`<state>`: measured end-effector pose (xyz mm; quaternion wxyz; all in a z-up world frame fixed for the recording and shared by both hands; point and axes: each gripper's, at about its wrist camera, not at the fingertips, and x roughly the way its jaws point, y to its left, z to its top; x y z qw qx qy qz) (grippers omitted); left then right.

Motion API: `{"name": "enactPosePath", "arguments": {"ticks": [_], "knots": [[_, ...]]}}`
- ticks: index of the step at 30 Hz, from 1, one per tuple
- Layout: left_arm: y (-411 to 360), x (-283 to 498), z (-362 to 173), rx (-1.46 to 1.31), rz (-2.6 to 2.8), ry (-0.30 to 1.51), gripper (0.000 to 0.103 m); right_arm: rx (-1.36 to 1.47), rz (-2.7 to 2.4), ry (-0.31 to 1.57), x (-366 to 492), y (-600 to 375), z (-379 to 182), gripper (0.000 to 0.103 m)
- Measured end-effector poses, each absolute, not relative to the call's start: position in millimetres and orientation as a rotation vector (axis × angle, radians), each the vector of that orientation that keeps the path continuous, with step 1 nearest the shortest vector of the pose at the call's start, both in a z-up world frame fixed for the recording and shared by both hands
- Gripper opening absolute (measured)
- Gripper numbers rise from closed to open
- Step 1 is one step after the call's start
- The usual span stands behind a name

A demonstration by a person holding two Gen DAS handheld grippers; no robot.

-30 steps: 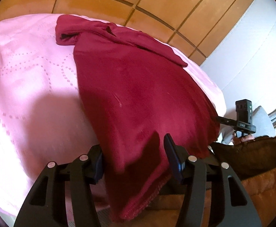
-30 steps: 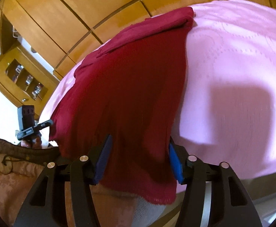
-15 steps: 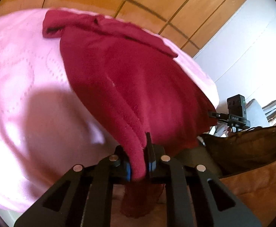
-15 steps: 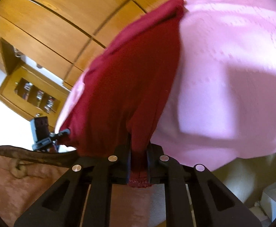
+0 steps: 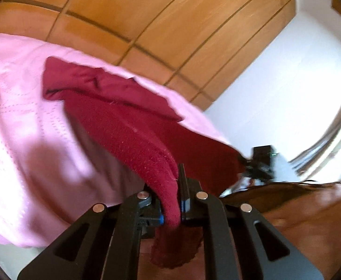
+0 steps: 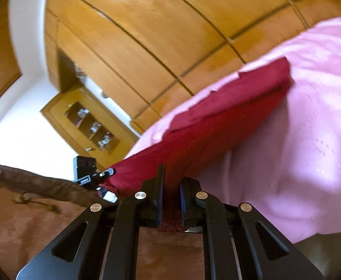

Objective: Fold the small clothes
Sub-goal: 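Lift the gripped hem with both tools and fold it over toward the collar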

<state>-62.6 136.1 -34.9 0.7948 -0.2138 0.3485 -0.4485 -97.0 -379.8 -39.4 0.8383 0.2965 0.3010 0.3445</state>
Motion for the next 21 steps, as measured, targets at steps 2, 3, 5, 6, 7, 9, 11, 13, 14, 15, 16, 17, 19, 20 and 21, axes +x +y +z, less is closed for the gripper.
{"name": "enactPosePath", "arguments": {"ticks": [2,3,5,6,7,9,11,13,14,15,16,17,19,20,21], "knots": [[140.7,-71.2,-26.7,-0.490,-1.016,0.737,0.007,0.615,0.772,0.618,-104.2,-376.8,-29.0,0.010],[141.6,-72.4,-23.4,-0.499,-1.031,0.734,0.007,0.615,0.800,0.603,-108.1,-375.2,-24.0,0.010],[148.5,-77.8,-17.1,-0.521,-1.061,0.719,0.007,0.617,0.845,0.575,-113.9,-371.8,-15.8,0.010],[150.7,-77.8,-15.8,-0.527,-1.057,0.716,0.008,0.618,0.856,0.561,-115.3,-371.0,-12.6,0.010],[155.0,-75.9,-15.9,-0.538,-1.043,0.716,0.008,0.624,0.857,0.547,-114.2,-372.4,-9.5,0.010],[163.2,-63.8,-20.1,-0.580,-1.000,0.720,0.008,0.655,0.843,0.531,-108.0,-380.2,-10.1,0.010],[172.8,-47.3,-26.4,-0.635,-0.946,0.739,0.008,0.697,0.824,0.515,-104.6,-391.6,-15.2,0.010],[178.6,-26.0,-32.9,-0.694,-0.912,0.747,0.008,0.755,0.781,0.501,-88.6,-401.9,-19.2,0.010],[178.7,-21.0,-34.1,-0.699,-0.905,0.750,0.008,0.782,0.765,0.496,-80.7,-406.2,-21.0,0.010],[176.4,-10.5,-34.5,-0.696,-0.895,0.759,0.008,0.807,0.749,0.489,-72.7,-409.8,-22.1,0.010],[172.6,-1.6,-34.7,-0.680,-0.889,0.765,0.008,0.836,0.730,0.482,-61.0,-414.6,-23.3,0.010],[168.7,8.5,-33.8,-0.655,-0.881,0.770,0.008,0.855,0.713,0.480,-49.5,-417.9,-23.8,0.010],[162.0,27.0,-32.9,-0.623,-0.862,0.786,0.008,0.882,0.677,0.487,-25.1,-421.4,-25.6,0.010],[156.5,41.4,-33.0,-0.614,-0.852,0.796,0.008,0.889,0.660,0.495,-16.0,-421.7,-27.0,0.010],[156.6,48.6,-33.4,-0.611,-0.840,0.803,0.008,0.901,0.638,0.507,-5.4,-425.3,-29.3,0.010]]}}
